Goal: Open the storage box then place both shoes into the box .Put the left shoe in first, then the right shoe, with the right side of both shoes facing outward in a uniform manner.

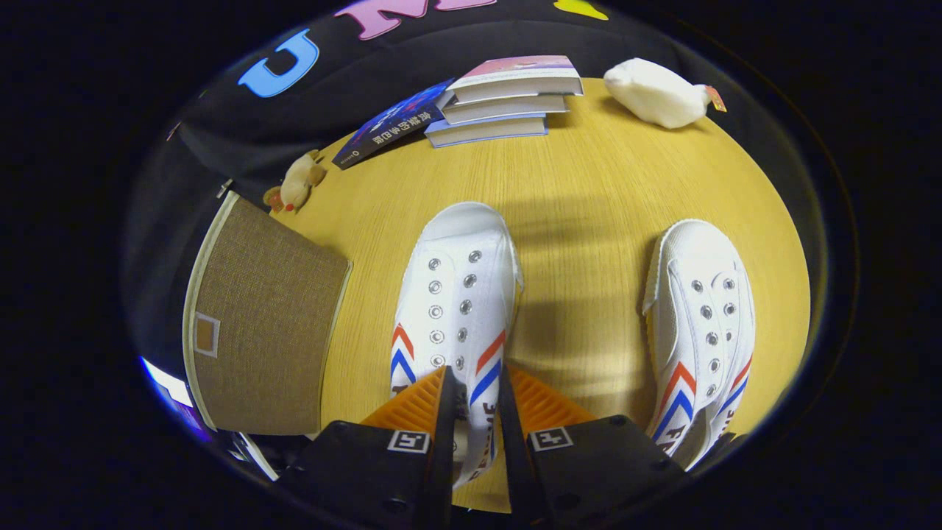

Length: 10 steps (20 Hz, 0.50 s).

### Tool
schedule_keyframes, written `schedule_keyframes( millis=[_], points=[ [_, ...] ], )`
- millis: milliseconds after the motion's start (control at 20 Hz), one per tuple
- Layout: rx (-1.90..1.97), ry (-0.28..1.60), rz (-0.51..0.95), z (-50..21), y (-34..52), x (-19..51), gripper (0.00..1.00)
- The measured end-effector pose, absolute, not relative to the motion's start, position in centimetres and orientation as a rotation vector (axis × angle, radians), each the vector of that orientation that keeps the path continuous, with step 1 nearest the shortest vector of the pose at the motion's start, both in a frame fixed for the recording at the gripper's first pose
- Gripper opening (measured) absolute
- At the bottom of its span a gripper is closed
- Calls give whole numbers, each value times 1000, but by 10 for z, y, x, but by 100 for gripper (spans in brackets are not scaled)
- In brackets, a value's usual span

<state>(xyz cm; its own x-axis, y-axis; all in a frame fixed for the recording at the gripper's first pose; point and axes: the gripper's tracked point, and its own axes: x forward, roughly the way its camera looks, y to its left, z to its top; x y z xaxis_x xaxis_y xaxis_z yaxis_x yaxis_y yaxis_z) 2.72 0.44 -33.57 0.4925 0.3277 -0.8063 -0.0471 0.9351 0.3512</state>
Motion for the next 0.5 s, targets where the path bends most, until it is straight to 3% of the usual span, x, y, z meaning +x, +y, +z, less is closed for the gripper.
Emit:
schedule_keyframes(
  millis=[100, 300, 350, 500],
  points=[
    [322, 1038, 233, -336, 4, 28, 33],
    [316, 1029, 241, -332, 1, 27, 21],
    [323, 1021, 233, -334, 1, 29, 11],
    [333, 1009, 212, -330, 2, 29, 6]
  ],
)
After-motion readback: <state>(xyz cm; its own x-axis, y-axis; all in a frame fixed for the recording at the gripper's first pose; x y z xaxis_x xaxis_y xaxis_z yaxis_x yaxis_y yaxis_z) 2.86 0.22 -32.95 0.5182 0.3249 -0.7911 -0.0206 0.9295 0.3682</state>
